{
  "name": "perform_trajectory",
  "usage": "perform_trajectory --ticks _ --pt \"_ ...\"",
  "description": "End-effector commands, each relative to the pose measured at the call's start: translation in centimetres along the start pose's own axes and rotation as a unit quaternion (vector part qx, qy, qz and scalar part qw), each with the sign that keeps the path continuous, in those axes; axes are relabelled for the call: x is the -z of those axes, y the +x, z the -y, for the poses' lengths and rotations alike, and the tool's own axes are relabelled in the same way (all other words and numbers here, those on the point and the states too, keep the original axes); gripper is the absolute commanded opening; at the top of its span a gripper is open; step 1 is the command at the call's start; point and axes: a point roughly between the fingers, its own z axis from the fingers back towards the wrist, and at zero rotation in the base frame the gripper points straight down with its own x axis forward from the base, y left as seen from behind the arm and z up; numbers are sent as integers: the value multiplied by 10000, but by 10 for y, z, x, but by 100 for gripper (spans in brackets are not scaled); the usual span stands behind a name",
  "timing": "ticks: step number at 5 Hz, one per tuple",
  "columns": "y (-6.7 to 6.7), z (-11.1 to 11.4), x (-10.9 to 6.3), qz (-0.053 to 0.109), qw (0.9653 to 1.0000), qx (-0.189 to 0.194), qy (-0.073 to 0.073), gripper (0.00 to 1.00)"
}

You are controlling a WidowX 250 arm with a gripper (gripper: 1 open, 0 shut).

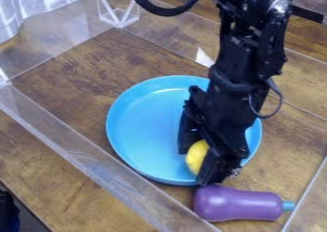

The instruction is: Remove the carrot from the blue tray and put it on the table

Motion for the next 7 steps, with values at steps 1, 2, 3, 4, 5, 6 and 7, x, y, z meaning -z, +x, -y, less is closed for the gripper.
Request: perform_trajectory --ticks 1,2,3,4,5,6,7 --pt "11 2 -14 349 9993 93 59 0" --pt "12 2 -12 365 9992 135 42 0" --pt "14 3 -10 385 9991 192 30 0" --pt "17 3 -8 411 9988 250 23 0" --pt "19 4 -6 439 9986 307 16 0" --pt "21 5 -5 463 9983 357 10 0" --pt "23 5 -3 487 9980 404 3 0"
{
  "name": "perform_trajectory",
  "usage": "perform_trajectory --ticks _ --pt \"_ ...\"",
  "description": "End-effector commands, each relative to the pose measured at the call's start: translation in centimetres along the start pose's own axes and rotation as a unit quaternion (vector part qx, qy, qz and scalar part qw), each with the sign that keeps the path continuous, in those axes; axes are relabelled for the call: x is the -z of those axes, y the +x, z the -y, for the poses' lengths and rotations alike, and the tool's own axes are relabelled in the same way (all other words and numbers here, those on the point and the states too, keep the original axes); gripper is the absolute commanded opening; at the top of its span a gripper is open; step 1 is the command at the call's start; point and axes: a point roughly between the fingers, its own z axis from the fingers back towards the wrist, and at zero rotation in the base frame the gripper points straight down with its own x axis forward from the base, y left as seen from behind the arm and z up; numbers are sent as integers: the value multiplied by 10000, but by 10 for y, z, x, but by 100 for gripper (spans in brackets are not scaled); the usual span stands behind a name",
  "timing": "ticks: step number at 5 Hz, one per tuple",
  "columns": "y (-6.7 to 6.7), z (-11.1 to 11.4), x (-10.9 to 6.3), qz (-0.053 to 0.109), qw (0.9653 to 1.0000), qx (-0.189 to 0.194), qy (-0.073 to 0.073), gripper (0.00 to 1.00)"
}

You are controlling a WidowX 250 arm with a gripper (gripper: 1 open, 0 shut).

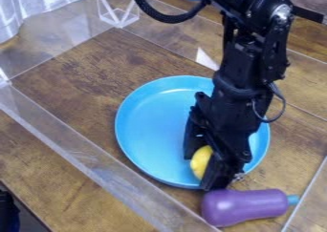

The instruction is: Remove the carrot from the blue tray and put it on the table

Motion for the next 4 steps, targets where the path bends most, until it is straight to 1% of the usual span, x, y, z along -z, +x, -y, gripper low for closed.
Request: perform_trajectory --ticks 1,2,4 --pt "11 4 -7 254 9995 151 59 0" --pt "14 4 -5 279 9994 197 50 0" --pt "11 3 -7 257 9994 233 83 0"
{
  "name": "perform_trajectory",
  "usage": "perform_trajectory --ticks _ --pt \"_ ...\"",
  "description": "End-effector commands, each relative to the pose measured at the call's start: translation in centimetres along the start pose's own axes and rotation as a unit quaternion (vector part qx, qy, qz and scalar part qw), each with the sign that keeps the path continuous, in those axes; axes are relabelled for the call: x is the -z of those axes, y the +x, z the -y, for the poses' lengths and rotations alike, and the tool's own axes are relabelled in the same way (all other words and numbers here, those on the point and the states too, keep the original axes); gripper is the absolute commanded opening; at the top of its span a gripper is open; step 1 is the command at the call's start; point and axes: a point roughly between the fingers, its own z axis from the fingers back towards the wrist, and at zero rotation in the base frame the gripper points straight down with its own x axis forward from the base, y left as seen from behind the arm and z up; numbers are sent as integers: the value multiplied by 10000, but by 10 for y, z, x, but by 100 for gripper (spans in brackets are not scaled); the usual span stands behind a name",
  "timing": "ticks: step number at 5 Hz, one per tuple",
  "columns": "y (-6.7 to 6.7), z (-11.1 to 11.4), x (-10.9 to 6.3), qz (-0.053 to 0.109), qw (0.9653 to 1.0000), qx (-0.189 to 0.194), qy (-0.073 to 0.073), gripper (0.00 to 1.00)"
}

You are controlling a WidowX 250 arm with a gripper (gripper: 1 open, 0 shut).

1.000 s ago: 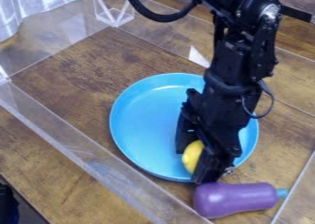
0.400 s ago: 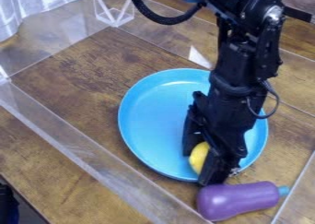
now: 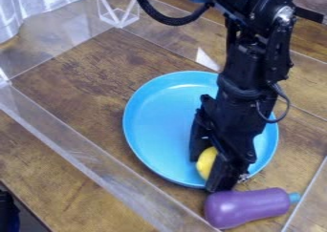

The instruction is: Remove the carrot from the blue tray and put it on the table

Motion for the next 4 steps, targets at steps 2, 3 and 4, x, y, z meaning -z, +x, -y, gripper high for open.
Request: perform_trajectory --ticks 2,3,4 --pt "3 2 -11 145 9997 140 110 0" --pt "1 1 -12 133 9997 154 125 0" --pt "0 1 -13 122 9997 165 139 0"
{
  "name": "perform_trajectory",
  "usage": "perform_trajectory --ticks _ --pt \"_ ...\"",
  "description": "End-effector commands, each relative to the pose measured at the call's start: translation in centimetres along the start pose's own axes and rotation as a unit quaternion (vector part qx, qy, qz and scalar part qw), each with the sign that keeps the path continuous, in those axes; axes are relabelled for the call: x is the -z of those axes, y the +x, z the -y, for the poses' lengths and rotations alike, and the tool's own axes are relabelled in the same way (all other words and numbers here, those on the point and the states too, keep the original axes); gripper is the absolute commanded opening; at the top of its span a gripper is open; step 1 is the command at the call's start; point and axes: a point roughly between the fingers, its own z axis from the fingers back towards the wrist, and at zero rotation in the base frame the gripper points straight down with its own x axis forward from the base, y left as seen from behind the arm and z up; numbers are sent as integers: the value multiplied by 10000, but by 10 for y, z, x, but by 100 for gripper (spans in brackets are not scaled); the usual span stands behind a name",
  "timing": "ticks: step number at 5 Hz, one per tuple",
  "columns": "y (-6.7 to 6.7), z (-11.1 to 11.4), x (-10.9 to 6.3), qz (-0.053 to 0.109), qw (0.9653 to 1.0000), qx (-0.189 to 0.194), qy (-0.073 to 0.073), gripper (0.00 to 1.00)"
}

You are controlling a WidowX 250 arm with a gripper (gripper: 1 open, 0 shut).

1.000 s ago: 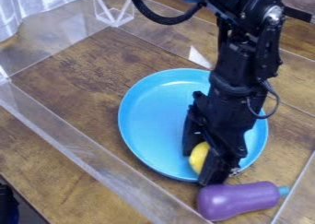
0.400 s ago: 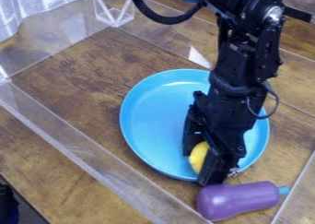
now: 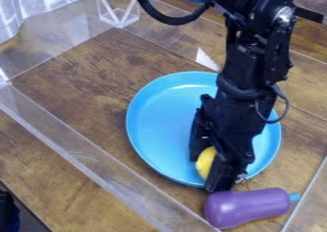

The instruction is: Remove the carrot from the blue tray and put it on the table

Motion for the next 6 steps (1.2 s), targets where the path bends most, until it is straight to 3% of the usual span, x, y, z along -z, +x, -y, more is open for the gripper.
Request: perform_trajectory --ticks 1,6 --pt "1 1 -14 184 9997 85 109 0" --pt "-7 -5 -19 150 9997 93 168 0"
